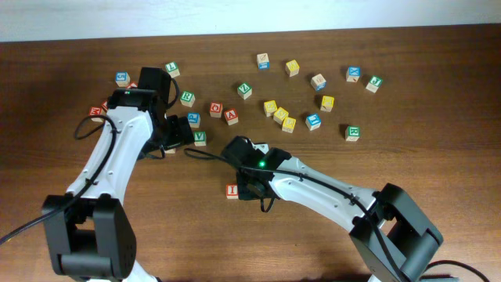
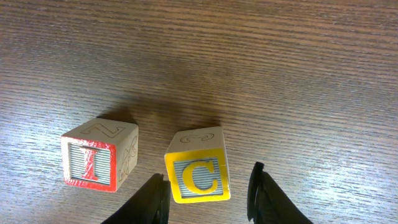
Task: Spell out ICRA
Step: 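Place the yellow C block right of the I block and release, then move the right gripper to the green R block at the right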
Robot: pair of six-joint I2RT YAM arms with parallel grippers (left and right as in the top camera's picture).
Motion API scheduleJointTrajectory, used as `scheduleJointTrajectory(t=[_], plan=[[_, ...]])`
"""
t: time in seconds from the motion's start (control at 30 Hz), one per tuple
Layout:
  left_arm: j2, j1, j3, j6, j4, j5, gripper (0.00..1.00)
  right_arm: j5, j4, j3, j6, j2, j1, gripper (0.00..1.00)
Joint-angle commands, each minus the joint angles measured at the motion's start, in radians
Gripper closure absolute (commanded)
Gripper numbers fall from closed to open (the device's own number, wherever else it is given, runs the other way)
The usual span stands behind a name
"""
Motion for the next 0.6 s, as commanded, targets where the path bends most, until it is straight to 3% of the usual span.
scheduleJointTrajectory(t=[0.0,0.2,0.4,0.57], plan=[[0.011,0.003,0.005,-0.010,-0.001,-0.015,0.01,-0.002,0.027,-0.028,-0.006,0.009,0.011,0.62],[0.011,0.003,0.005,-0.010,-0.001,-0.015,0.01,-0.005,0.054,-0.029,-0.076,0.052,0.011,0.59],[0.011,0.003,0.005,-0.010,-0.001,-0.015,0.01,-0.006,0.066,-0.027,-0.074,0.078,0.011,0.73],[0.011,0.003,0.005,-0.010,-0.001,-0.015,0.01,-0.032,0.069,-0.021,0.008,0.078,0.011,0.76]])
